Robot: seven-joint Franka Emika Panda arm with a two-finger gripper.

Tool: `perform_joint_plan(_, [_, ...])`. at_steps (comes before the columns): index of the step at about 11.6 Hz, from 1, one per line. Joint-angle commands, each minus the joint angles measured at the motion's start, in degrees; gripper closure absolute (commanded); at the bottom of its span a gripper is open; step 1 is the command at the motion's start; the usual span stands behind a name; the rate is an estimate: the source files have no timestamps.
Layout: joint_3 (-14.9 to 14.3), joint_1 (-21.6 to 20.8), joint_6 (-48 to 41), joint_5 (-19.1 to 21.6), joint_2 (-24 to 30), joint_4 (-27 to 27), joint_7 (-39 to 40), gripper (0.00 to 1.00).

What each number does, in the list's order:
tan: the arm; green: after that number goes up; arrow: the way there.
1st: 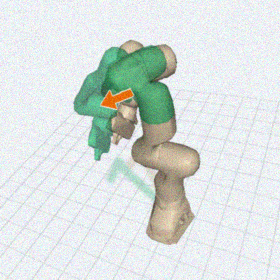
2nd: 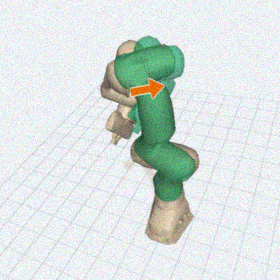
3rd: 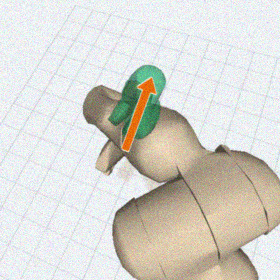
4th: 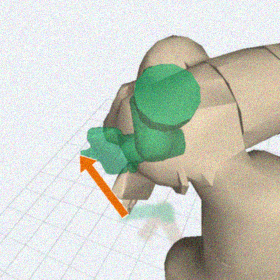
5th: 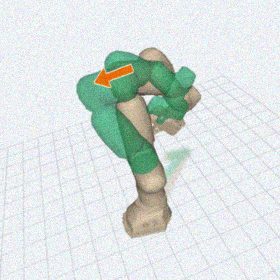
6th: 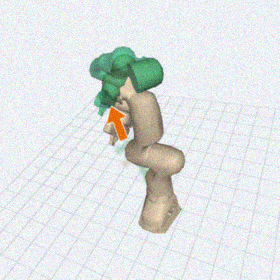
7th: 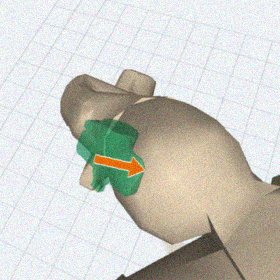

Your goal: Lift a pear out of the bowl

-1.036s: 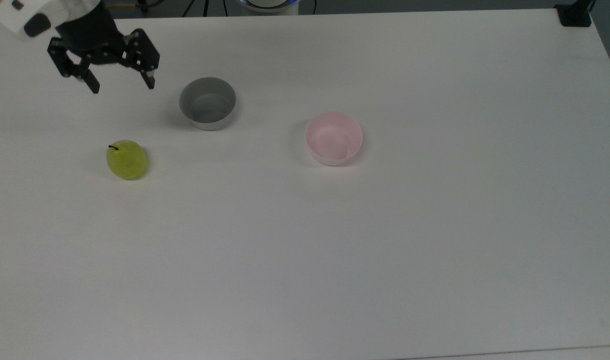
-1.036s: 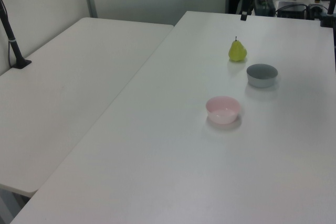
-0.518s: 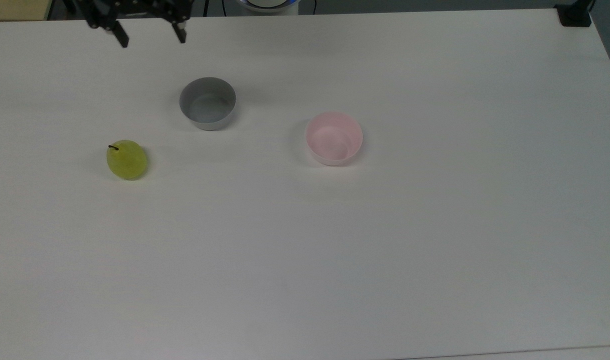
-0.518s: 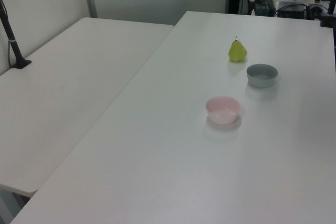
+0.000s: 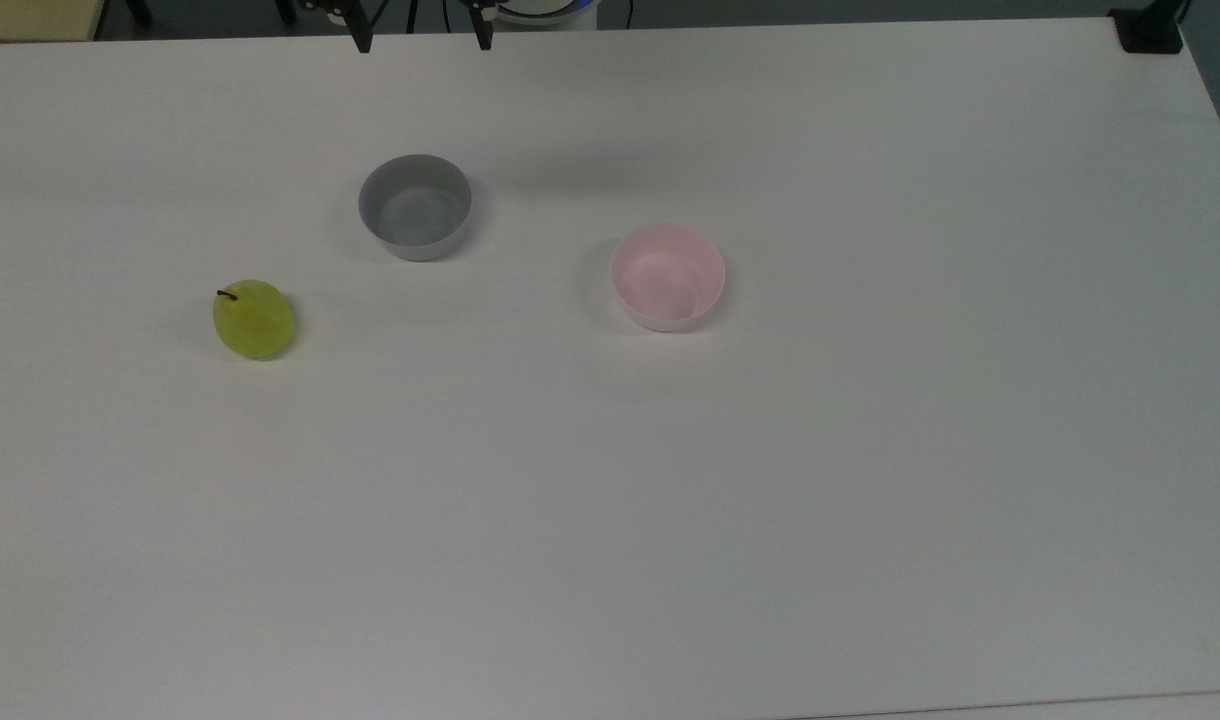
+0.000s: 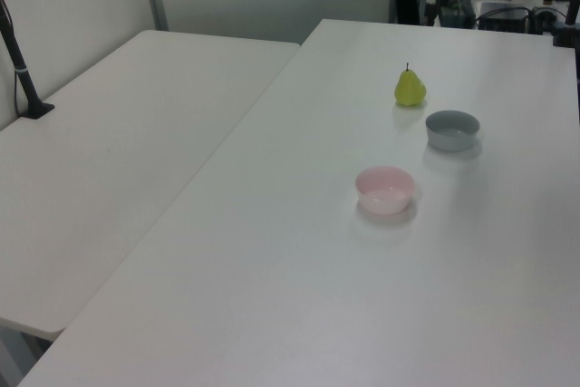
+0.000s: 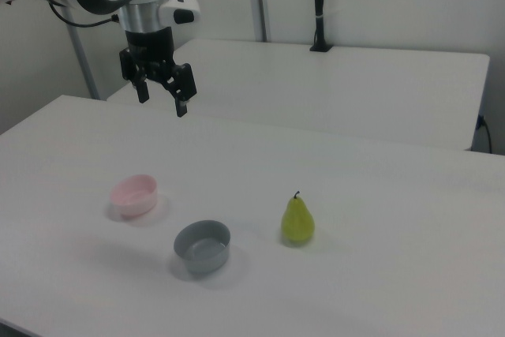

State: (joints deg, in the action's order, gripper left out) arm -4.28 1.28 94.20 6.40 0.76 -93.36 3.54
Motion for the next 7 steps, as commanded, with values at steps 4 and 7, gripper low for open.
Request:
perform_joint_plan(4, [-0.1,-1.9,5.8,-0.9,0.4,-1.6,2.3,0.00])
perform_joint_plan(7, [0.2,-2.2,5.6,-4.8,0.2,-1.6,2.0,0.00])
